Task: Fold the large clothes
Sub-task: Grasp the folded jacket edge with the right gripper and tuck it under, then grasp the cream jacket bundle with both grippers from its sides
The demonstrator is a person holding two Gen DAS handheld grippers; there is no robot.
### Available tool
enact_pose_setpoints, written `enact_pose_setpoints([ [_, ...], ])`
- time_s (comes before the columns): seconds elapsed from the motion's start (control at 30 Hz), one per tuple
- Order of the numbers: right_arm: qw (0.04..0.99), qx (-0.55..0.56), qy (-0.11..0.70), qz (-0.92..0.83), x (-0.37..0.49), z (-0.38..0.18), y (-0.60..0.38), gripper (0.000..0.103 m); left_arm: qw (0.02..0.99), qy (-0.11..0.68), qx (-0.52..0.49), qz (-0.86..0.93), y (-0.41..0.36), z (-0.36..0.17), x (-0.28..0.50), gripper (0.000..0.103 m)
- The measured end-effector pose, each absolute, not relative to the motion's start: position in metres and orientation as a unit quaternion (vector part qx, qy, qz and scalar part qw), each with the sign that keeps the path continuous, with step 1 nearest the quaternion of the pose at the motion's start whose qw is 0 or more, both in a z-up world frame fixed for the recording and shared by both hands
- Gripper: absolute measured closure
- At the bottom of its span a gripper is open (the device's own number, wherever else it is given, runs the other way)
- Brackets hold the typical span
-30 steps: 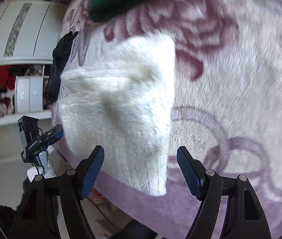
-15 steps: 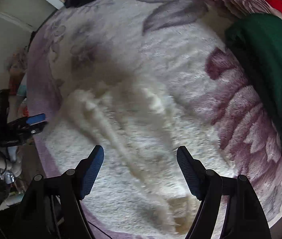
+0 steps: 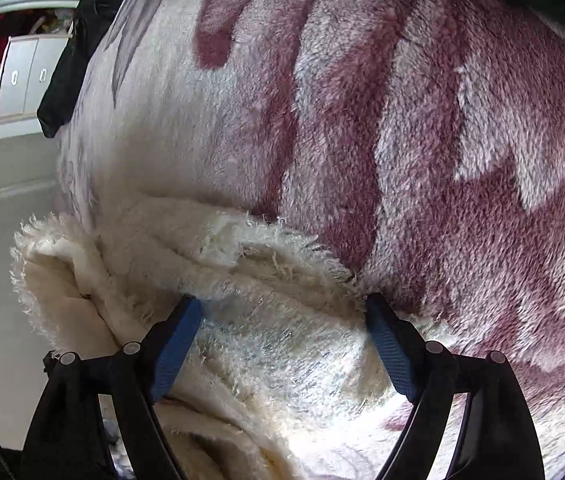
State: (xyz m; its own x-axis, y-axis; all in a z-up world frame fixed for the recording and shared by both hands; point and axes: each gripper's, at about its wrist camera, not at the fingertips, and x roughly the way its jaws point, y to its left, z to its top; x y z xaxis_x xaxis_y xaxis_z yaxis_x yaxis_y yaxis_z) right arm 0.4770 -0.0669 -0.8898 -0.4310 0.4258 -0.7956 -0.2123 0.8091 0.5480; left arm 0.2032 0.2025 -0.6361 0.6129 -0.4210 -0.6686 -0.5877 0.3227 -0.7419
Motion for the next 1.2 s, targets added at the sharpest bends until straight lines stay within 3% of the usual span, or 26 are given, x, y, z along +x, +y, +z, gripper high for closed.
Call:
enact_pose_setpoints([
  [0.03,0.517,0.082,0.798,0.299,0.475,-0.894,-0.074,0.045,0.690,0.434,-0.576,0.060,0.206,-0.633,0.209,0.017],
  [0.1,0.500,0.115,0.809,0.286,0.463,-0.898,-0.091,0.053,0.699,0.441,-0.561,0.052,0.218,-0.624,0.223,0.017],
  [0.33,0.384,0.301,0.844,0.222,0.314,-0.909,-0.169,0.059,0.737,0.516,-0.436,-0.031,0.263,-0.598,0.317,0.017],
  [0.43,0.379,0.355,0.835,0.184,0.266,-0.913,-0.185,0.059,0.737,0.552,-0.389,-0.038,0.264,-0.593,0.334,0.017],
  [0.57,0.486,0.331,0.794,0.152,0.289,-0.866,-0.212,0.059,0.755,0.567,-0.329,0.015,0.255,-0.573,0.290,0.017],
  [0.63,0.553,0.317,0.754,0.158,0.306,-0.816,-0.221,0.050,0.768,0.579,-0.266,0.059,0.246,-0.564,0.258,0.016],
  [0.73,0.612,0.288,0.706,0.211,0.324,-0.753,-0.204,0.036,0.764,0.608,-0.173,0.131,0.238,-0.583,0.215,0.006],
  [0.8,0.616,0.258,0.698,0.258,0.336,-0.735,-0.176,0.036,0.756,0.611,-0.166,0.163,0.241,-0.602,0.196,0.006],
  [0.93,0.613,0.186,0.704,0.306,0.352,-0.753,-0.100,0.036,0.723,0.625,-0.221,0.195,0.259,-0.639,0.177,0.006],
  [1.0,0.619,0.114,0.717,0.299,0.356,-0.776,-0.072,0.036,0.725,0.614,-0.241,0.201,0.264,-0.640,0.174,0.006],
  [1.1,0.597,0.102,0.738,0.298,0.354,-0.816,-0.050,0.037,0.732,0.601,-0.248,0.201,0.269,-0.629,0.179,0.006],
  [1.2,0.615,0.095,0.721,0.304,0.342,-0.813,-0.039,0.086,0.747,0.584,-0.244,0.201,0.270,-0.603,0.187,0.006],
])
